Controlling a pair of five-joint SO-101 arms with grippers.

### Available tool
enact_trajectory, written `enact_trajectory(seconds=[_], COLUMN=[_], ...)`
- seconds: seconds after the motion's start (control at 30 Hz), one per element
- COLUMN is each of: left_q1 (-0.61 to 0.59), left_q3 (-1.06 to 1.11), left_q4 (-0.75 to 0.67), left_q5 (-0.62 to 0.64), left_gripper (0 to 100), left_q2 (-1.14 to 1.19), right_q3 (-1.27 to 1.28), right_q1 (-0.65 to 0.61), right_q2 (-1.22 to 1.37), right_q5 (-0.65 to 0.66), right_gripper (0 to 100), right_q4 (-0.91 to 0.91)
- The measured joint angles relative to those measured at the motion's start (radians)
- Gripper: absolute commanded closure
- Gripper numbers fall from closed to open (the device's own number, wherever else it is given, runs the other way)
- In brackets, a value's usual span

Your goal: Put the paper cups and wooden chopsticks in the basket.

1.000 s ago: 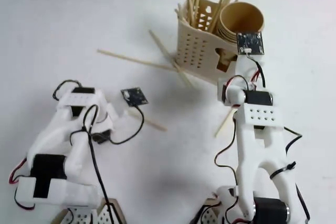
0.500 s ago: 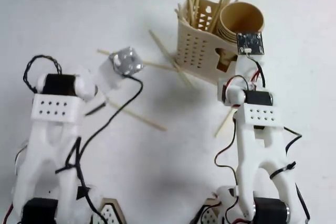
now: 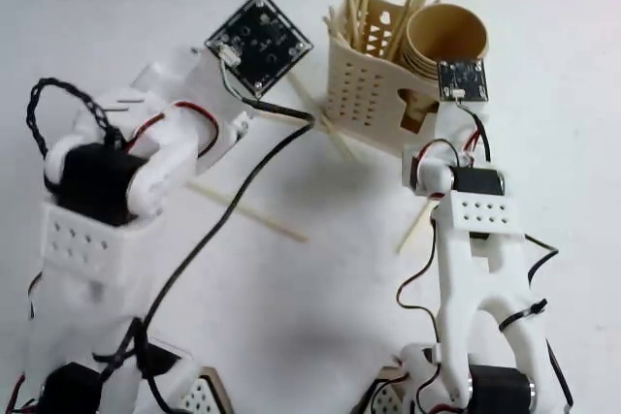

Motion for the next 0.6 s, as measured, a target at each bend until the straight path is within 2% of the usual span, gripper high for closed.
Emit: enact_trajectory(seconds=[0.33,0.6], left_q1=[0.166,0.23], left_q3=[-0.057,-0.063], left_q4=[-0.371,-0.68], left_q5=[0.074,0.074], left_gripper=[98,98], left_q2=[0.006,0.175], right_q3=[0.0,0.0], right_q1=[0.0,0.0], right_q2=[0.0,0.0], right_q5=[0.0,0.0], right_gripper=[97.8,97.8], right_q4=[0.0,0.0])
